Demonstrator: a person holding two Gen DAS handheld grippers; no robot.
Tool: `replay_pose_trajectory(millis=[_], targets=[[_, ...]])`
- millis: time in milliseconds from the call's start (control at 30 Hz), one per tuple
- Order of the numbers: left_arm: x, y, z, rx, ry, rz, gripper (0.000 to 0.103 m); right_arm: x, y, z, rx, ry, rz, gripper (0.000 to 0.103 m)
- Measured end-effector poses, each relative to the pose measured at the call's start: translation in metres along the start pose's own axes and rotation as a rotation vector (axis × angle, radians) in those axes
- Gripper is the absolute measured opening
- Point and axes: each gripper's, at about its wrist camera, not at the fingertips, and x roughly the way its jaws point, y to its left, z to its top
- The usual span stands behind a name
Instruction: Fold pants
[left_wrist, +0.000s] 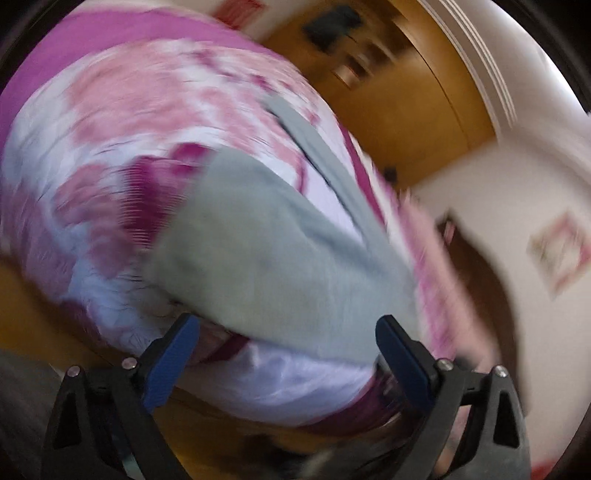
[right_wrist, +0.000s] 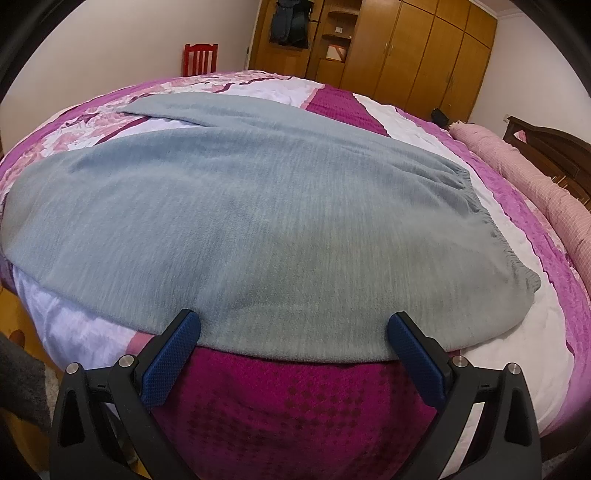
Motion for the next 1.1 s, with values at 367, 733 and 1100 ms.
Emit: replay_pose_trajectory(millis=[367, 733, 1100], targets=[[-0.008, 0.059, 0.035, -0.259, 0.01, -0.082, 0.08, 0.001, 0.001, 0.0, -0.001, 0.0, -0.006, 0.103], [0.004, 0.07, 0.03, -0.312, 0.043, -0.101, 0.071, 0.002, -0.002, 0.002, 0.021, 0.003, 0.03, 0.103], [-0.003, 0.066, 0.029, -0.309, 0.09, -0.096, 0.008, -0.059, -0.081, 0.036, 0.236, -0.225, 0.134, 0.097]])
